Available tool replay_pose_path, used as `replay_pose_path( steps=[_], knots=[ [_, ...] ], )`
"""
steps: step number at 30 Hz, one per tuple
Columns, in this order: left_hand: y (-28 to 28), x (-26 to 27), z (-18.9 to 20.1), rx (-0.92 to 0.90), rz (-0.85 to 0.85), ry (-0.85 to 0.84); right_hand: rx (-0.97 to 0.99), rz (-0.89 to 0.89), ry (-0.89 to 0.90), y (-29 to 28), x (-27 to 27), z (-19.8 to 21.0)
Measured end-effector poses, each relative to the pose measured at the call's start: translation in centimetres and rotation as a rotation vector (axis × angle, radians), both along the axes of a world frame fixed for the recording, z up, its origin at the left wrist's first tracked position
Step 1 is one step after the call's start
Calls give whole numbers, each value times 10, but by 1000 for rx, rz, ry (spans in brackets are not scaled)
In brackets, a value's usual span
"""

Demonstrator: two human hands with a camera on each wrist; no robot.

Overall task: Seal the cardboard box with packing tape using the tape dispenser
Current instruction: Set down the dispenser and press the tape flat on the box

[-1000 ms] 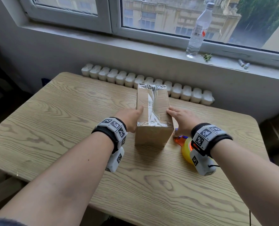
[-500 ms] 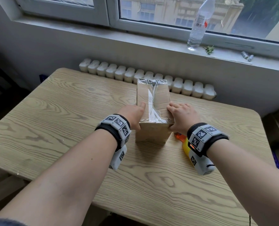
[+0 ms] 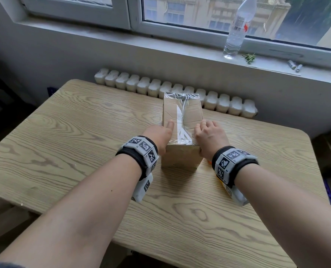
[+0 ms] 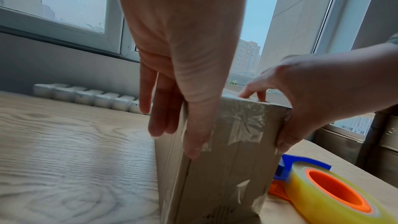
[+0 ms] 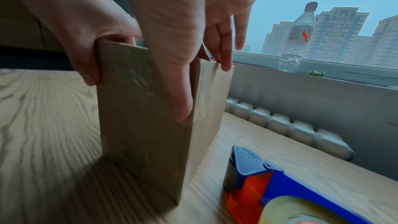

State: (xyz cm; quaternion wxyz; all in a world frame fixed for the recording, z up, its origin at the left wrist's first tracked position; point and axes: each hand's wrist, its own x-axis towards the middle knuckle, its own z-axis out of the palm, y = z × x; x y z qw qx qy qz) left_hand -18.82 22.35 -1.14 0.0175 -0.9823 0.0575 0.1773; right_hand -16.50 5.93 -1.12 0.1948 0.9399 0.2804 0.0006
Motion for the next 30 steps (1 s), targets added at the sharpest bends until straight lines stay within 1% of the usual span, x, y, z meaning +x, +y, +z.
replay_pose_path(
  steps=[3,6,9,12,14,16,20,23,25,26,28,30],
  knots=[
    [2,1,2,-34,14,44,102,-49,99,1,5,5],
    [6,5,10,-102,39,85,251,-102,270,-5,12,15],
    [10,8,19,-148,63,13,446,-204,405,-12,15,18],
    [13,9,17,-205,139,-96,673,-318,424,-9,12,17],
    [18,10,13,-260,186,-109,771,-397,434,-1,11,18],
    [23,13,9,-307,209,-98,778,-467,432,5,15,19],
    [29,24,11,-351,231,-112,697,-543,399,11,31,16],
    [29,33,10,-396,209,-87,827,-592,473,16,33,9],
    [29,40,8,-368,163,-53,885,-625,515,19,32,6],
    [30,43,6,-347,148,-38,887,-653,503,19,33,4],
    [32,53,3,-318,139,-26,841,-704,469,18,40,2],
    [34,65,1,-287,122,-21,766,-761,477,18,47,3]
  ],
)
